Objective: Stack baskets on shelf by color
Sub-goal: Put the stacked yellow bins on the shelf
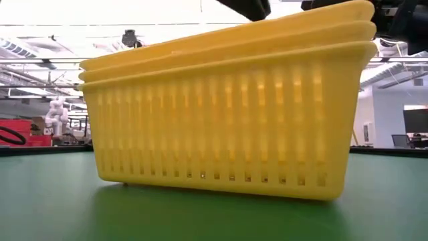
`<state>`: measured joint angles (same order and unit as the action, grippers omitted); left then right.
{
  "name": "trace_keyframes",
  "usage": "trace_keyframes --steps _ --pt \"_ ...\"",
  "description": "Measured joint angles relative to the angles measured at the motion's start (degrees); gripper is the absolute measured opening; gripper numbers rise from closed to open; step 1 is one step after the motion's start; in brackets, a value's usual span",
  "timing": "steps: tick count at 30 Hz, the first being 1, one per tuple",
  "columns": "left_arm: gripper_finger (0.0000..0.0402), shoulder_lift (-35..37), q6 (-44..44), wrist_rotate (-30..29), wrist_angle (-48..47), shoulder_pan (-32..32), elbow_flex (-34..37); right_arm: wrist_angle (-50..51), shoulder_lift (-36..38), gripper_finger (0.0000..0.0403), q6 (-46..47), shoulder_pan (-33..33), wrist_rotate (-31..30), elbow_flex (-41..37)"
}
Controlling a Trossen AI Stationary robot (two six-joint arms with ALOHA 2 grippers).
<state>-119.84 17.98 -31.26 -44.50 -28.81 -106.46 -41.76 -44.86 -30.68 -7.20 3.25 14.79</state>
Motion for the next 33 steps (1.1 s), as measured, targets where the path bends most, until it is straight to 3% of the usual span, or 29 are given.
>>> trace_keyframes --steps 8,14,19,25,33 --pt "0.0122 0.06 -51.59 1.39 -21.67 1.98 -5.13 -0.48 0.00 0.0148 2.04 0.00 -0.09 0.00" --pt "0.0122 0.03 -74.94 10.37 -35.52 0.94 -2.75 -3.02 0.02 0.0148 3.58 -0.01 -0.14 0.00" --pt "0.0122 0.03 -77.72 15.79 -27.71 0.55 0.98 -5.14 0.02 0.0148 4.52 -0.01 -0.15 0.02" --pt "0.0122 0.01 -73.84 23.74 -15.25 2.27 6.96 -5.20 0.02 0.0148 4.95 -0.01 -0.16 0.02" --pt "0.0122 -0.02 -69.62 25.68 -15.19 4.88 10.03 -5.16 0.02 0.0148 4.68 -0.01 -0.17 0.02"
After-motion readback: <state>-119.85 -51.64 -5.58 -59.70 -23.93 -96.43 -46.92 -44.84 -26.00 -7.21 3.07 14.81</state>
